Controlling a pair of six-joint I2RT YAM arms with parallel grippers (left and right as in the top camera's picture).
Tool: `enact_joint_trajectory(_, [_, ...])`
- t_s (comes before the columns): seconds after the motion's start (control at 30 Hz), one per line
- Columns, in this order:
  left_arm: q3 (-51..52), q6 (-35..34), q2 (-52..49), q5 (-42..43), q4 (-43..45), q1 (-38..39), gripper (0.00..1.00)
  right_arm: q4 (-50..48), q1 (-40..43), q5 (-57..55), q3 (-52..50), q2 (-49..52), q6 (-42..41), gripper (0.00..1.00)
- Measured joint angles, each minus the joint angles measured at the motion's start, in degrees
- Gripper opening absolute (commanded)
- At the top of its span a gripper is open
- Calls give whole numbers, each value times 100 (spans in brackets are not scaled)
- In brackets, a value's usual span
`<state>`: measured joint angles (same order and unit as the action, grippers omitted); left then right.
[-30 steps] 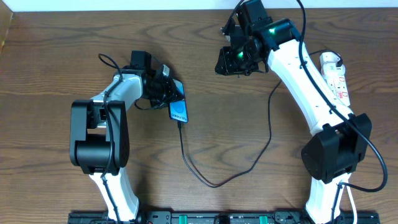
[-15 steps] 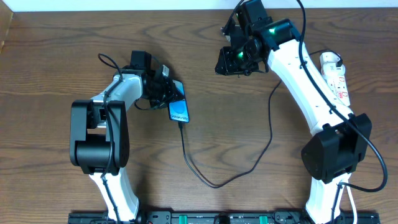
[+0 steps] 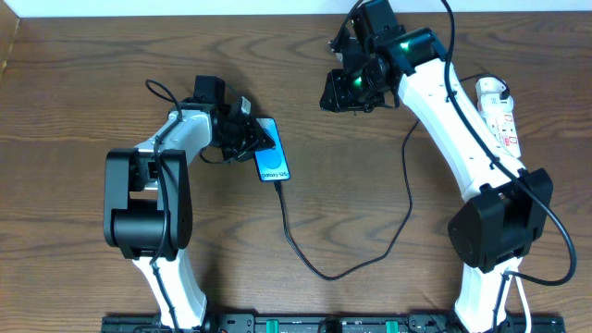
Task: Plug charger to phone and switch on socket
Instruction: 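Lower the phone flat onto the table with the left gripper and release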
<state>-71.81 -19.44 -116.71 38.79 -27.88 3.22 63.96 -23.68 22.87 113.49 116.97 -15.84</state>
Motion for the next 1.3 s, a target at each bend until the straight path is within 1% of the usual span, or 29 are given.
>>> enact_joint_trajectory(0.4, [0, 0, 2, -81, -2, 0, 32, 4, 0, -24, 0, 0, 0, 30])
enact_joint_trajectory(0.53, [-2, -4, 4, -160, -11, 0, 36, 7, 0, -26, 0, 0, 0, 30])
enact_joint_trajectory(0.87, [-28, 0, 35, -369, -24, 0, 36, 11, 0, -42, 0, 0, 0, 30])
enact_joint_trajectory(1.13, [-76, -2, 101, -863, -136, 0, 37, 22, 0, -57, 0, 0, 0, 30])
enact_joint_trajectory(1.3, [-90, 0, 111, -962, -146, 0, 37, 57, 0, -72, 0, 0, 0, 30])
